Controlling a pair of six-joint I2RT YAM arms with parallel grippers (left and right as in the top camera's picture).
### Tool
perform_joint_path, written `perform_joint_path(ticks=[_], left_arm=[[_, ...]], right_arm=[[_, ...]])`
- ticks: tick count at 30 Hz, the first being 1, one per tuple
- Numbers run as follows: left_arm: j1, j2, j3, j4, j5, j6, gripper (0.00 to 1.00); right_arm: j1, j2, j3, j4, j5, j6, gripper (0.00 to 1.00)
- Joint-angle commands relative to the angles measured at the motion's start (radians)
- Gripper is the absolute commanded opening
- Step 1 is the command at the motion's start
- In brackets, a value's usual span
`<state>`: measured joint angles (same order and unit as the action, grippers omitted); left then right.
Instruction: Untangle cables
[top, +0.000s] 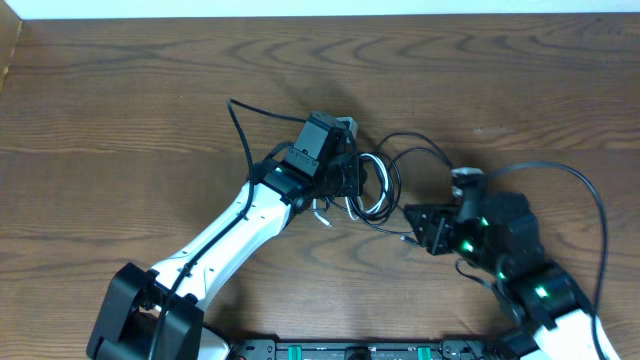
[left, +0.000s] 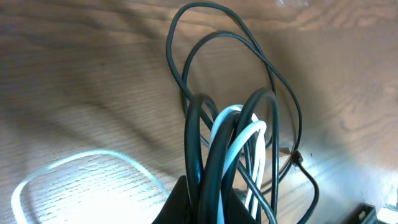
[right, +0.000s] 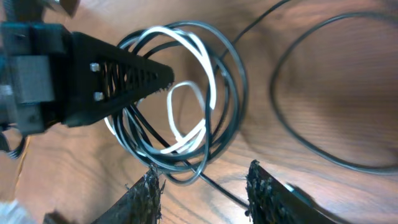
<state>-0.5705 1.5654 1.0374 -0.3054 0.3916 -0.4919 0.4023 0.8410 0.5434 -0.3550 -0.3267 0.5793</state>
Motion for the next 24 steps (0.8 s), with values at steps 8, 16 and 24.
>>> perform_joint_path(ticks=[8,16,24], left_arm=[[0.002,0.007,-0.002,0.003,0.053,0.058,0.08],[0.002,0.007,-0.002,0.001,0.054,0.058,0.08],[-0.005,0.007,-0.002,0.001,0.053,0.058,0.08]], right_arm=[[0.014,0.315,0.016,0.204,-0.187,-0.019,0.32],[0.051,0.421,0.016,0.308,-0.161,-0.019,0.33],[0.052,0.444,0.016,0.337,-0.163,-0.019,0.01]])
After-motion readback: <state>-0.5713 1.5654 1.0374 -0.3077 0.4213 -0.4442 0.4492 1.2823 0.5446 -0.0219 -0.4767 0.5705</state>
